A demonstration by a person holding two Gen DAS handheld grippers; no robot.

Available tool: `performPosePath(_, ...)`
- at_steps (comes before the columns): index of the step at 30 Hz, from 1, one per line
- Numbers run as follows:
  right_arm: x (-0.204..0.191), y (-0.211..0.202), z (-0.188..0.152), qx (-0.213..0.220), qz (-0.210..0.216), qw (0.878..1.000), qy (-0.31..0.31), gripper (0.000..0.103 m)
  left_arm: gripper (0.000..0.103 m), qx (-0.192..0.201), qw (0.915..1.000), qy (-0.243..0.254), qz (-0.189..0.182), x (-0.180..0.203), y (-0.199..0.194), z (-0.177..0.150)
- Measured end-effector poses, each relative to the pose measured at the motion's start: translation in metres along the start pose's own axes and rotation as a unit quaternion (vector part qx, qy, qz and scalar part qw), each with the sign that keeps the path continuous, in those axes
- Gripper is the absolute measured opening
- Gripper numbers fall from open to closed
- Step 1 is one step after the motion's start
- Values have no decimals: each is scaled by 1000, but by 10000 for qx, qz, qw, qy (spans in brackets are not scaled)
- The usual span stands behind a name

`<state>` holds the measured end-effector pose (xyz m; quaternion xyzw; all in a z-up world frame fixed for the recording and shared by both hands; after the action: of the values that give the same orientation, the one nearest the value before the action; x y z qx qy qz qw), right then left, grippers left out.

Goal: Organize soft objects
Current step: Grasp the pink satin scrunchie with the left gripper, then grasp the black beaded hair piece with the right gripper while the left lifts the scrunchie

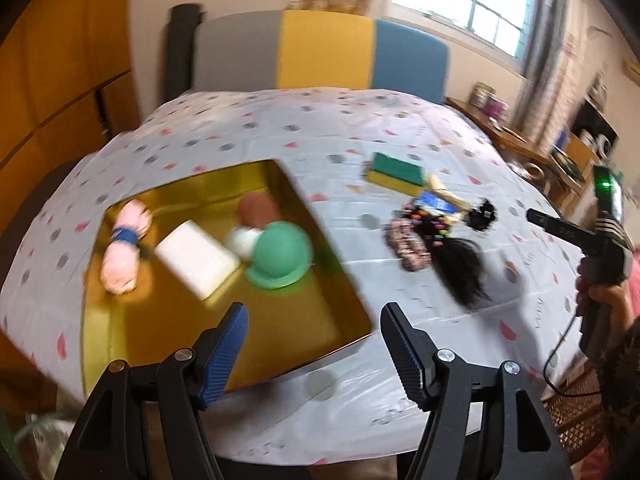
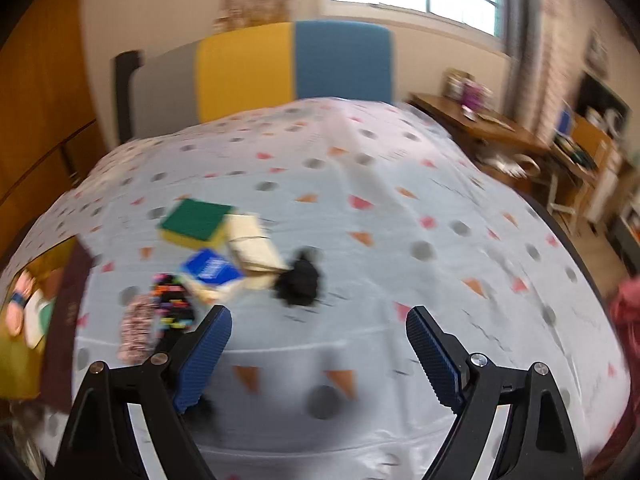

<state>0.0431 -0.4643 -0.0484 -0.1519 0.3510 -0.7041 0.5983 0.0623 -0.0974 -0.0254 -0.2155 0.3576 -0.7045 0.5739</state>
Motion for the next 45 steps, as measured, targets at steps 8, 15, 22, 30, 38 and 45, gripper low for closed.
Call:
performPosePath(8, 38, -5, -3, 205, 60, 9962, 843, 90, 58, -259, 9954, 549, -738, 79, 26, 26)
performPosePath(15, 32, -6, -1, 191, 182, 9960, 855, 90, 42, -1021, 9913, 480, -684, 117, 88, 37)
performPosePath(22, 23, -5, 1, 166, 297, 9969, 710, 90, 42, -1198, 9914, 315, -419, 136, 132, 57)
performPosePath(30, 19, -4, 1, 130, 400, 9968, 683, 90, 44, -1568, 9867, 427, -48, 149, 182, 60)
performPosePath(38, 14, 0, 0, 63, 362, 9980, 512, 90, 22, -1233, 9897, 709, 161, 150, 178, 50)
performPosePath(45, 14, 7, -5, -125, 383, 9979, 500, 90, 21, -1054, 9896, 980, -79, 151, 137, 11)
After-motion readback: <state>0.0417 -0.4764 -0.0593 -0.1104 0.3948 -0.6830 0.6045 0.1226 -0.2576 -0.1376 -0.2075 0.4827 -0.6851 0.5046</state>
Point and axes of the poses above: each gripper's, at about its wrist camera, not at the fingertips, and y roughly the way its jaws point, x to its right, z to its top, the point moved 4 cm from there along y, roughly the way its jaws point, and after that the axes turned 14 degrees about z, right-handed, at the moved point
